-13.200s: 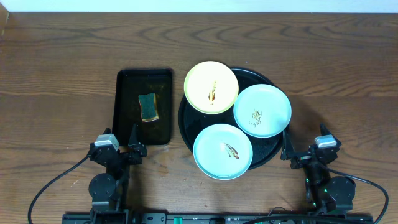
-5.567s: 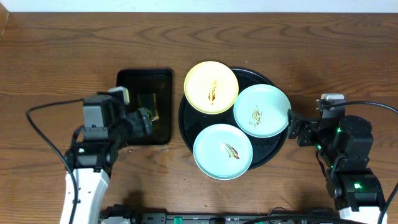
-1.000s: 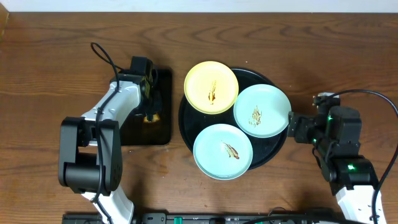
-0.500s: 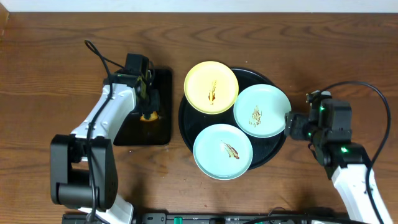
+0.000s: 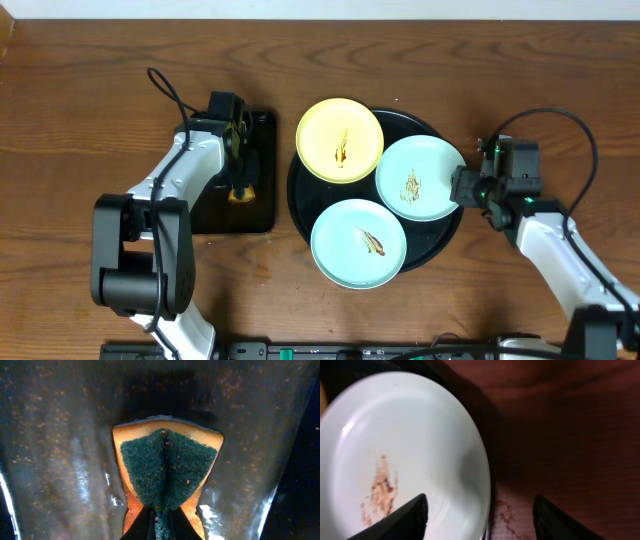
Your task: Clean dirty plates on tray and stack at the side
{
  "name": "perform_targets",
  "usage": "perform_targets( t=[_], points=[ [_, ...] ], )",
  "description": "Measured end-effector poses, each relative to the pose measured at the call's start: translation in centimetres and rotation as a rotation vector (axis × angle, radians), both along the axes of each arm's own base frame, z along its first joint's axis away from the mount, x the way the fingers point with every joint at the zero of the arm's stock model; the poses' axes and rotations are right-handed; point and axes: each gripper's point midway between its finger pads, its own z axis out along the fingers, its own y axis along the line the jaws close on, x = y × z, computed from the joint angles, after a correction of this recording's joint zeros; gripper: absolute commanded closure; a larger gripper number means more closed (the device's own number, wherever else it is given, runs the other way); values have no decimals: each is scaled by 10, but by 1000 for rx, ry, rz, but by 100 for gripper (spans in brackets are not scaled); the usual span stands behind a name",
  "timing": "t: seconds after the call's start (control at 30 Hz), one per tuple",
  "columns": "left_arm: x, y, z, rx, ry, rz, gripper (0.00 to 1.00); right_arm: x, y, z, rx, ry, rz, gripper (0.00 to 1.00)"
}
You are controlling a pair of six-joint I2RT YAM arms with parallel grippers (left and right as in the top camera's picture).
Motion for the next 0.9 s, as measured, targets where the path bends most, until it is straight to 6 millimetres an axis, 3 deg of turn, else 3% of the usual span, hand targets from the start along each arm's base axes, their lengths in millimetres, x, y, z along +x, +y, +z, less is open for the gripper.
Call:
perform_targets(
  t=[0.2, 0.5, 0.7, 0.9],
  points=[
    [0, 0, 0, 0, 0, 3, 92, 3, 0, -23, 6, 44, -14, 67],
    [0, 0, 0, 0, 1, 3, 92, 4, 0, -24, 16, 41, -29, 95],
    [0, 0, 3, -1, -5, 3, 92, 7, 0, -22, 17, 32, -34, 99],
    [3, 0, 24, -7, -61, 3, 92, 7, 0, -22, 18, 33, -33, 99]
  ],
)
